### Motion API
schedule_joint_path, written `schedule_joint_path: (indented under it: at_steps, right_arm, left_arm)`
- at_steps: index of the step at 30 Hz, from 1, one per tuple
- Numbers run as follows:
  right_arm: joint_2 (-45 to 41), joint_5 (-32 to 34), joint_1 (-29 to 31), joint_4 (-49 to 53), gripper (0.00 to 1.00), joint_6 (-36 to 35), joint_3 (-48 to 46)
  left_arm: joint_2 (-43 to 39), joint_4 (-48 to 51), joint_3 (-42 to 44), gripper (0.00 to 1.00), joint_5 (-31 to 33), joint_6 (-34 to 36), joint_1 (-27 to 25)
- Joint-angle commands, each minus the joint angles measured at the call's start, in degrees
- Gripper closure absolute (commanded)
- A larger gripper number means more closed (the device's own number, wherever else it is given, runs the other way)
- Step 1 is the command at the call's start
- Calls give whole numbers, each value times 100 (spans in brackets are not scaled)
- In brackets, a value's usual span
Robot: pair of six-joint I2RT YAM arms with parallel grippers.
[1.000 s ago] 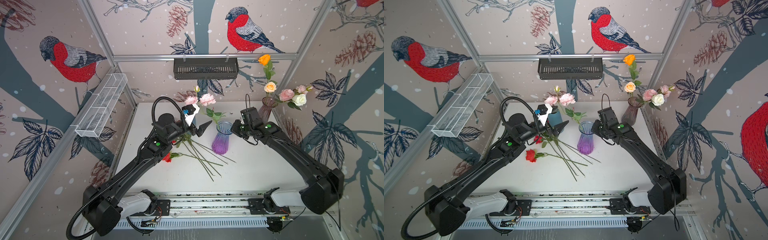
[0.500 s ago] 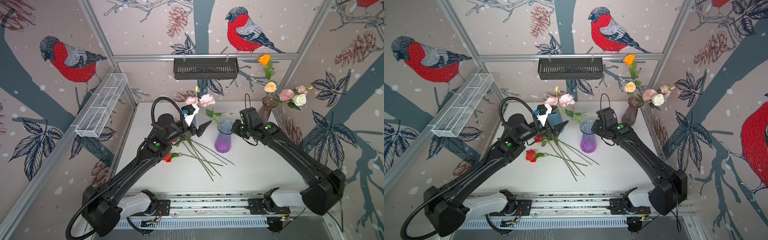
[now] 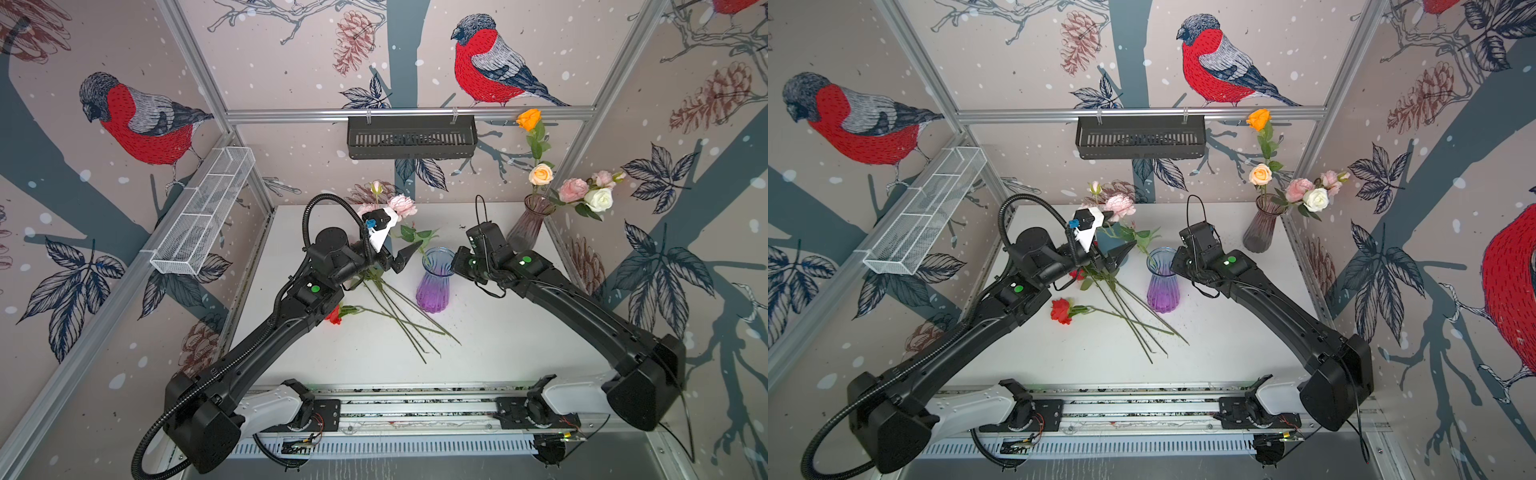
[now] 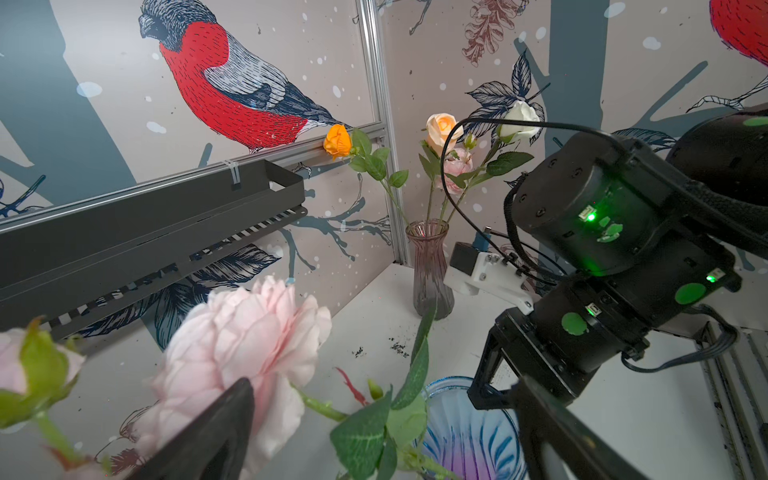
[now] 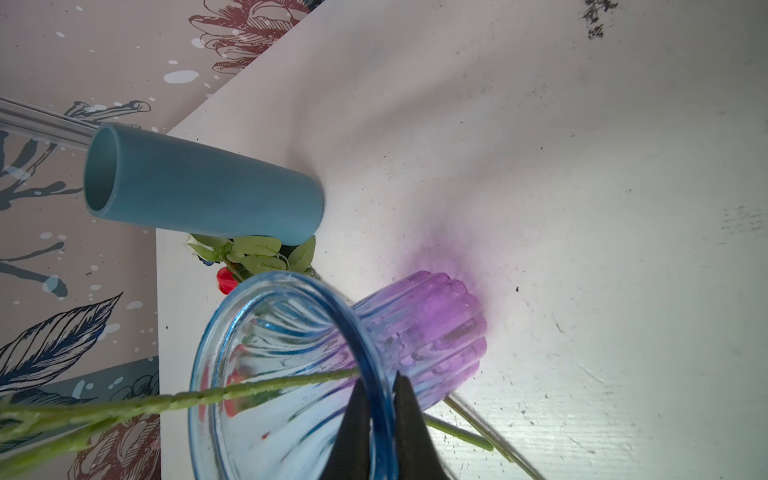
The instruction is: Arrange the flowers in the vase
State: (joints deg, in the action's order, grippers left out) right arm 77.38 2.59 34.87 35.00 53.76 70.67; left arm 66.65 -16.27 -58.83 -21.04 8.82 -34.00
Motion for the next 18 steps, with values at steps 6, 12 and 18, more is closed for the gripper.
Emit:
schedule_joint_path:
  at_steps: [6, 12, 18]
  right_arm:
    - [-67, 126, -139, -426, 92, 6, -61]
    - [-70, 34, -154, -512, 64, 8, -98]
    - [-214, -17, -414, -468, 49, -252, -17]
  left_arm:
    - [8, -203, 4, 4, -11, 59, 7]
    - [17, -210, 20, 4, 22, 76, 7]
    - [29, -203, 20, 4, 67, 77, 3]
